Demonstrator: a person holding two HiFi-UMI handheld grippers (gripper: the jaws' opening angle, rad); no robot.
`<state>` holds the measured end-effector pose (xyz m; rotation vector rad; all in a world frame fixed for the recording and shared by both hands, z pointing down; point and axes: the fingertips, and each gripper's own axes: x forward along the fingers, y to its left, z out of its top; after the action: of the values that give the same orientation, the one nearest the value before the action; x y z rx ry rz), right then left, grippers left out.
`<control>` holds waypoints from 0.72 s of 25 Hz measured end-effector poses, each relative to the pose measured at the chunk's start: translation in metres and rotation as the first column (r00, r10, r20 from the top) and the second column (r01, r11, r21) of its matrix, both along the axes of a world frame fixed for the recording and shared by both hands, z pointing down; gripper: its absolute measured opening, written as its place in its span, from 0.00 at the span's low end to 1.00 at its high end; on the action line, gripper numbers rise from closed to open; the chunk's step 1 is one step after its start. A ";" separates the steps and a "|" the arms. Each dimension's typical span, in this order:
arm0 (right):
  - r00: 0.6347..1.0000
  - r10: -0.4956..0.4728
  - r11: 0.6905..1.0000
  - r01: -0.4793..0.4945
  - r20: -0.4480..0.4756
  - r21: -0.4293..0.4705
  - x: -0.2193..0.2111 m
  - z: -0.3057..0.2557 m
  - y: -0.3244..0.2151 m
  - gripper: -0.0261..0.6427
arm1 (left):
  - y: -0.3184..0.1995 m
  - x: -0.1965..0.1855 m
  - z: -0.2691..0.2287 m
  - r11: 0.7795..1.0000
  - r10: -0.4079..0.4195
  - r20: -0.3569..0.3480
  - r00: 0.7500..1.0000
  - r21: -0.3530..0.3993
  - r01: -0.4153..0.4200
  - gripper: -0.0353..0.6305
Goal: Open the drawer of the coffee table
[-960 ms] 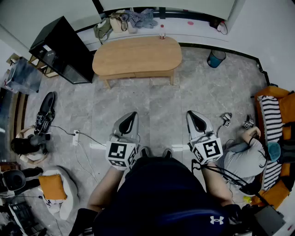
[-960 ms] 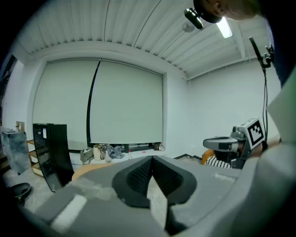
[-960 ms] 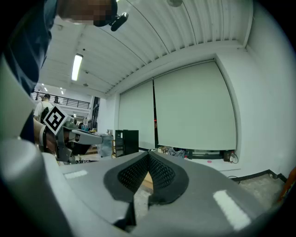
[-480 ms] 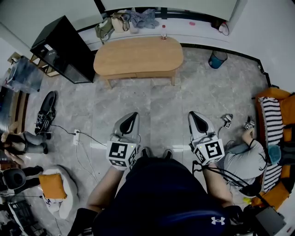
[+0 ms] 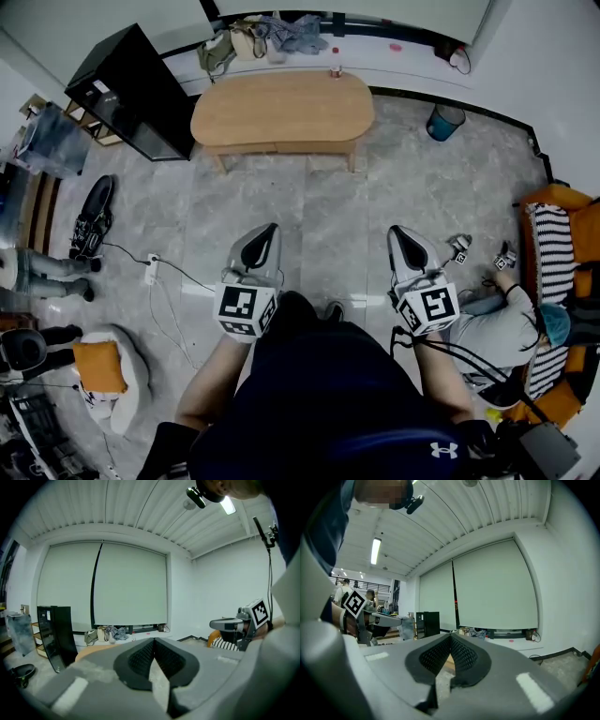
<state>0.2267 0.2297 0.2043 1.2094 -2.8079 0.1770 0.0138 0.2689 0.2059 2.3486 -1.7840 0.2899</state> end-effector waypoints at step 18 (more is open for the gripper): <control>0.998 0.046 0.997 -0.049 -0.048 -0.066 -0.054 0.025 -0.092 0.04 | -0.093 -0.066 0.033 0.999 0.018 -0.045 0.999 -0.045 -0.020 0.06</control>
<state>0.1729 0.1381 0.2292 1.2499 -2.7122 0.2407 -0.0526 0.1762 0.2388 2.3235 -1.7168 0.2753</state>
